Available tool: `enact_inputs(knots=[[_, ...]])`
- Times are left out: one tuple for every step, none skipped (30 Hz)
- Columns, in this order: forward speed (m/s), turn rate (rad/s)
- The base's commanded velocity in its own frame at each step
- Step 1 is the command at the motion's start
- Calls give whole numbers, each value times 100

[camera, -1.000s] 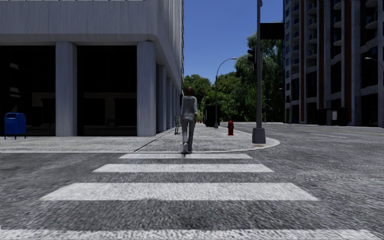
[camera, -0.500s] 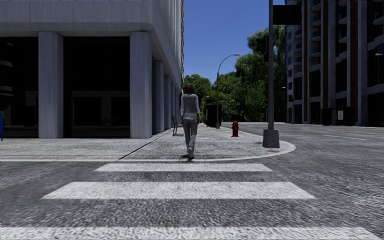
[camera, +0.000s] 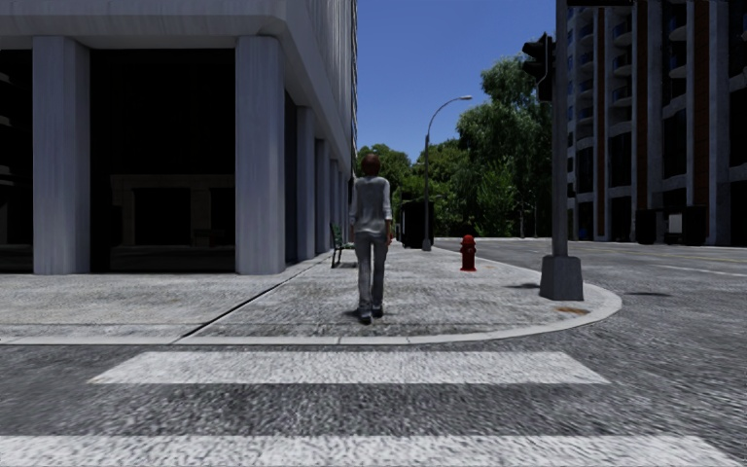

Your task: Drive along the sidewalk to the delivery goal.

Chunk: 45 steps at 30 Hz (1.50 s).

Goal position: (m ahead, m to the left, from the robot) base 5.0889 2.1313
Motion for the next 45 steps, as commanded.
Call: enact_inputs(knots=[[189,0],[185,0],[180,0],[176,5],[169,10],[166,18],[164,25],[163,30],[163,30],[163,31],[163,31],[163,31],[163,31],[163,31],[163,34],[163,36],[163,37],[163,37],[163,37],[163,37],[163,37],[163,37],[163,37],[163,37],[163,37],[163,37],[163,37],[163,37],[163,26],[163,11],[163,7],[163,6],[163,6],[163,4],[163,3],[163,3],[163,2],[163,1],[162,1],[161,8],[160,16],[158,19],[158,24],[158,31],[158,31]])
